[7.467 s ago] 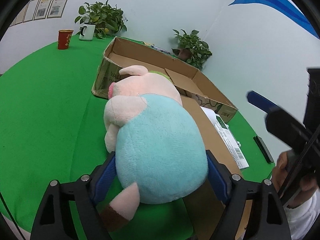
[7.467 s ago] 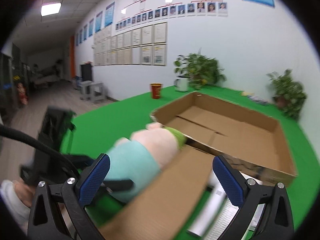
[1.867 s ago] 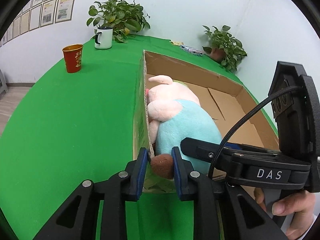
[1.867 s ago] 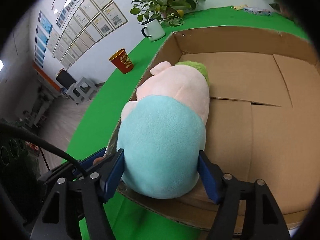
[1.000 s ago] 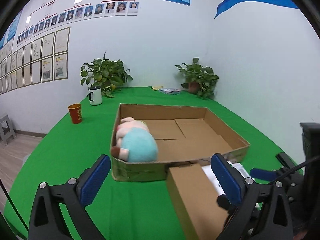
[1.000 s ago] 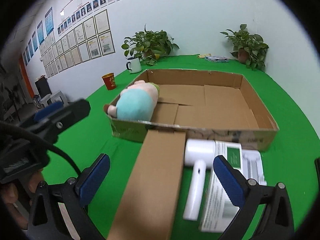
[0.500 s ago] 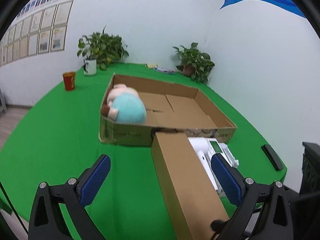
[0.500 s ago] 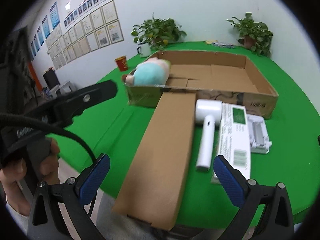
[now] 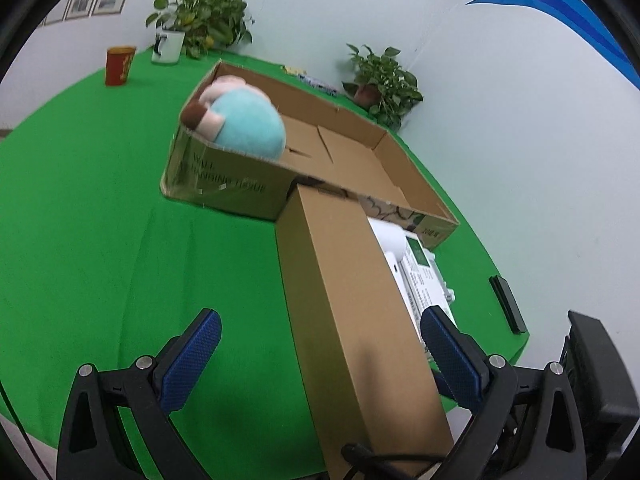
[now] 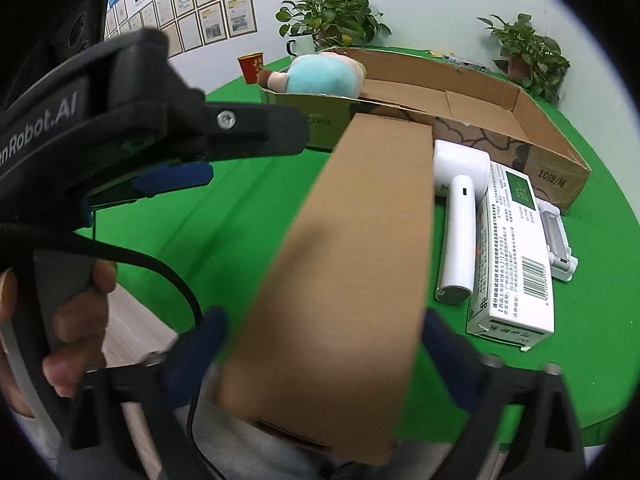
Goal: Organize objects
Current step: 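Grasp the long brown cardboard insert tray with the right gripper and lift it, then carry the cardboard insert over the box and lower it beside the pig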
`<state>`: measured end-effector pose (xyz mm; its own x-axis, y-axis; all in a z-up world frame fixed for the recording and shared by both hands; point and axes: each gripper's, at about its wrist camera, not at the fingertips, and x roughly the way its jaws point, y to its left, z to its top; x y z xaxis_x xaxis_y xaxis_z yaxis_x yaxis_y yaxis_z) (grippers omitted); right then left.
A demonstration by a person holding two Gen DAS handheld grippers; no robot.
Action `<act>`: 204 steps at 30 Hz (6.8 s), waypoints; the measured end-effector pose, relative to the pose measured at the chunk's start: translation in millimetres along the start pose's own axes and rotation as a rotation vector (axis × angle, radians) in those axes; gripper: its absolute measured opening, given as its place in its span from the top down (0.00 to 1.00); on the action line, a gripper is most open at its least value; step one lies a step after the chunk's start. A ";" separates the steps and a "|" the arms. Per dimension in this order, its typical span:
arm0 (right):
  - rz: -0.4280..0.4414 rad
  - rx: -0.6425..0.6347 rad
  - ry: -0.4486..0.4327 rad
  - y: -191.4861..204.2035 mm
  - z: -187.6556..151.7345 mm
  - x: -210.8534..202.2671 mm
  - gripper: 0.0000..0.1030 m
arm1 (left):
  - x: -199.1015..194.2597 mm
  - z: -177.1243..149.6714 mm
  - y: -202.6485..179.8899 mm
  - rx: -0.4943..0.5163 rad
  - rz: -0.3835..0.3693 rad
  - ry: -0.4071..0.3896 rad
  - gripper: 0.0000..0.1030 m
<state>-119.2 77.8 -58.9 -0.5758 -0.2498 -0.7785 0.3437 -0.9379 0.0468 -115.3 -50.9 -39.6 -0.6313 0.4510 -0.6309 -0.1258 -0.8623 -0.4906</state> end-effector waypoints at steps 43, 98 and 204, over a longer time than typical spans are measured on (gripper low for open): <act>0.105 -0.125 0.032 61.3 -18.4 -16.9 0.05 | 13.8 -24.0 49.2 -0.123 -0.054 0.160 0.24; 0.173 0.180 -0.038 -67.9 -23.2 -22.9 0.31 | -6.7 -31.9 -33.8 0.092 0.008 0.112 0.51; -0.007 0.148 -0.303 -137.0 222.4 65.9 0.91 | 141.2 279.4 -62.6 0.350 0.278 -0.023 0.91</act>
<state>-369.3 136.4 22.6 -0.7796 -0.2826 -0.5589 0.2402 -0.9591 0.1500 -410.4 2.4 69.9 -0.6941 0.1889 -0.6946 -0.1977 -0.9779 -0.0683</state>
